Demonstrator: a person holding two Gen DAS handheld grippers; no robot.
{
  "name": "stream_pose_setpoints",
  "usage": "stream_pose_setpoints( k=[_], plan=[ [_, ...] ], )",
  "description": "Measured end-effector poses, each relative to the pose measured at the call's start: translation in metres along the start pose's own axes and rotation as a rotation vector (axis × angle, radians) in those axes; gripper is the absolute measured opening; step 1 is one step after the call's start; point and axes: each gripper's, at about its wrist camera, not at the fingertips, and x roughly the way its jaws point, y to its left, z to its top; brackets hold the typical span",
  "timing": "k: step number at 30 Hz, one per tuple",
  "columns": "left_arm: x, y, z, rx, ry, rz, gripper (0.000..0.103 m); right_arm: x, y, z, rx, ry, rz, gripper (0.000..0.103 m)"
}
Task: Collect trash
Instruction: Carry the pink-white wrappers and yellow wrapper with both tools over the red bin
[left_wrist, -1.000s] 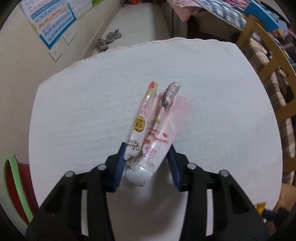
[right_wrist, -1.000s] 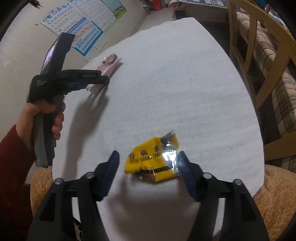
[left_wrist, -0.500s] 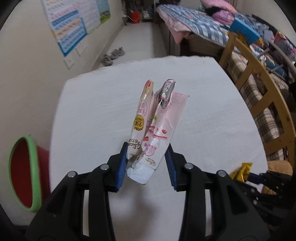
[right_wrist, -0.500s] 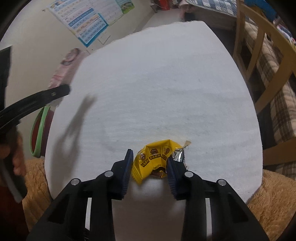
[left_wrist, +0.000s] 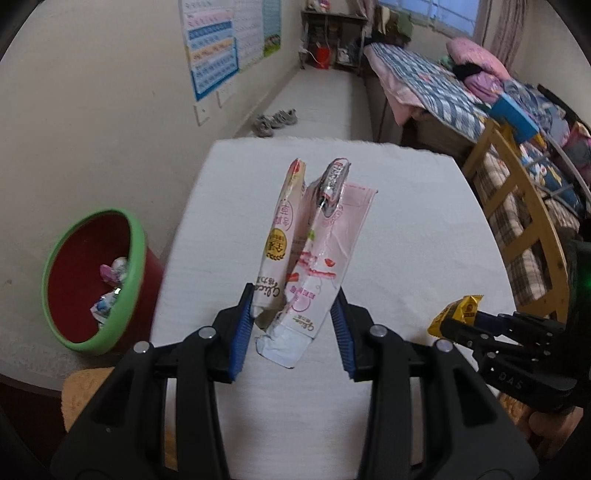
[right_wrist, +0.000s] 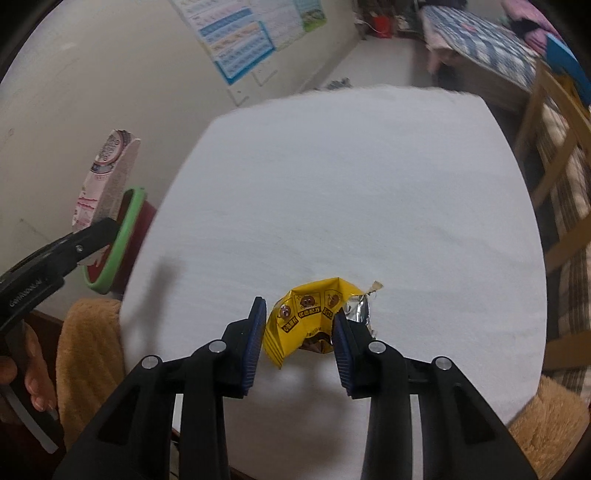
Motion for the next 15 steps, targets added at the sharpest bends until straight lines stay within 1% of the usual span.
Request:
stream_pose_setpoints(
  k=[5, 10, 15],
  plan=[
    [-0.014, 0.021, 0.003, -0.042, -0.042, 0.007, 0.038, -0.006, 0.030, 0.017, -0.070, -0.025, 0.018, 0.034],
    [-0.027, 0.042, 0.001, -0.078, -0.079, 0.032, 0.038, -0.005, 0.065, 0.033, -0.140, -0.040, 0.044, 0.034],
    [-0.035, 0.065, -0.005, -0.123, -0.092, 0.062, 0.038, -0.003, 0.098, 0.043, -0.196, -0.047, 0.076, 0.034]
  ],
)
